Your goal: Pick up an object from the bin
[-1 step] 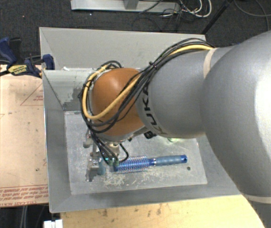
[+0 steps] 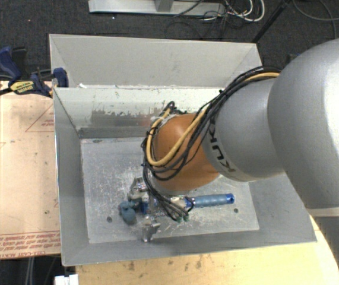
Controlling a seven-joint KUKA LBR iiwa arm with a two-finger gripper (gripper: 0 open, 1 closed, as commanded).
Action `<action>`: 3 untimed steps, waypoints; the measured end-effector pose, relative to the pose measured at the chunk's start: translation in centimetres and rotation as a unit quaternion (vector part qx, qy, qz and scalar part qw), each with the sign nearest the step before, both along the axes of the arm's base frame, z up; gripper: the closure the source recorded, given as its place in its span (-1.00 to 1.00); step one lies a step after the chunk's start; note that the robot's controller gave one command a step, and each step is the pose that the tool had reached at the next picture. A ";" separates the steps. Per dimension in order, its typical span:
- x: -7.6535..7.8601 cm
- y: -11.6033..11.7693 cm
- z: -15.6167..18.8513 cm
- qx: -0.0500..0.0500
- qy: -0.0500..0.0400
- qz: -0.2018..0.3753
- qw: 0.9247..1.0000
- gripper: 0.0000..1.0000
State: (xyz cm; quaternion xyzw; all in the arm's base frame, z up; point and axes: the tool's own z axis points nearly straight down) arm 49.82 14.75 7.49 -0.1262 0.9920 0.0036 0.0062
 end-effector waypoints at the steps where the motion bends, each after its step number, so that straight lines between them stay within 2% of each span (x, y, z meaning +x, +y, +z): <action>1: -0.9 -3.1 2.6 -0.004 0.005 0.010 1.000 -1.00; 2: 0.7 -7.4 2.7 -0.005 0.004 0.006 1.000 -1.00; 3: 0.0 -7.6 0.0 -0.001 0.000 -0.030 1.000 -1.00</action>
Offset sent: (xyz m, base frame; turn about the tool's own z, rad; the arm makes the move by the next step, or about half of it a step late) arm -0.0094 -0.0304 0.0251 -0.0231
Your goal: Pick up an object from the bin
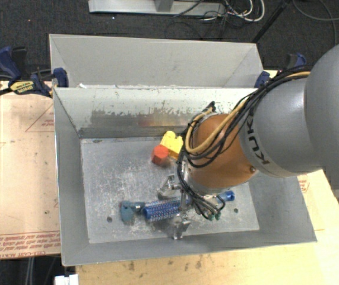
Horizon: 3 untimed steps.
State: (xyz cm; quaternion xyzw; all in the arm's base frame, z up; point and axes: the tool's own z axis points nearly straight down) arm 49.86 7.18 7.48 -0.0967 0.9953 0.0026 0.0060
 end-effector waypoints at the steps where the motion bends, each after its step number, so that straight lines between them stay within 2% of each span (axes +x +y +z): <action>1: 0.2 0.2 0.2 -0.001 0.003 0.000 1.000 -1.00; 2: 0.5 0.2 0.5 0.000 -0.001 -0.001 1.000 1.00; 3: 0.6 0.3 3.8 -0.002 0.004 -0.002 1.000 1.00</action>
Offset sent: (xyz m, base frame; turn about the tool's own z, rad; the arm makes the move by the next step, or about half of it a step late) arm 0.0000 0.0000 0.0000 0.0000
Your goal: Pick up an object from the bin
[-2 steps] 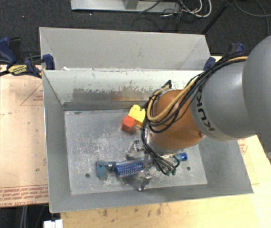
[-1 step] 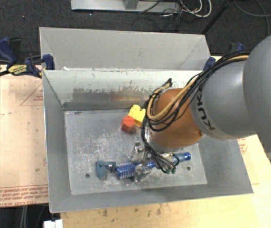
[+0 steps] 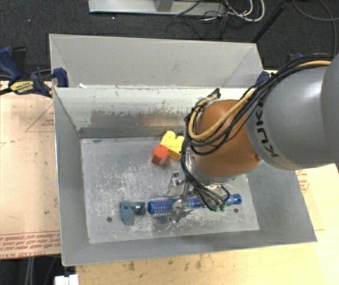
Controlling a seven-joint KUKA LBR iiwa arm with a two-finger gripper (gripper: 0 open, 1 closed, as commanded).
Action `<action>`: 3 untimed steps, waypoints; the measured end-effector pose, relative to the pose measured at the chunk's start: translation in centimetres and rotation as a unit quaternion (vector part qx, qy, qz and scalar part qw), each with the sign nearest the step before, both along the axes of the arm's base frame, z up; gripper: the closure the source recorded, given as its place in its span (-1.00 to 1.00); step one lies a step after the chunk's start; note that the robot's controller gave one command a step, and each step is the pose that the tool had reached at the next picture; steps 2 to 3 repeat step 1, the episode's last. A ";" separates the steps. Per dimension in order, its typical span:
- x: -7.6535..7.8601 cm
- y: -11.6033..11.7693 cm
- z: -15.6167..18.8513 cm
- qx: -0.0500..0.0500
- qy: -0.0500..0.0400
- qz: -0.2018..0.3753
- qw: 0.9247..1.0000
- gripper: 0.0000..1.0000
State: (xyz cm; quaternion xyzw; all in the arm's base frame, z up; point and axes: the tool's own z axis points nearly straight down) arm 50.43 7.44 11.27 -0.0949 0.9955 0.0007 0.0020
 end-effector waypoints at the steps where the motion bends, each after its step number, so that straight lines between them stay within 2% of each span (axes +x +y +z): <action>1: 0.1 0.0 2.0 0.000 0.001 -0.001 1.000 1.00; 3: 0.1 0.0 2.0 0.000 0.001 -0.001 1.000 1.00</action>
Offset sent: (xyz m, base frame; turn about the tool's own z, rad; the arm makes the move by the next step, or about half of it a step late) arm -0.0001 0.0001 0.0198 0.0000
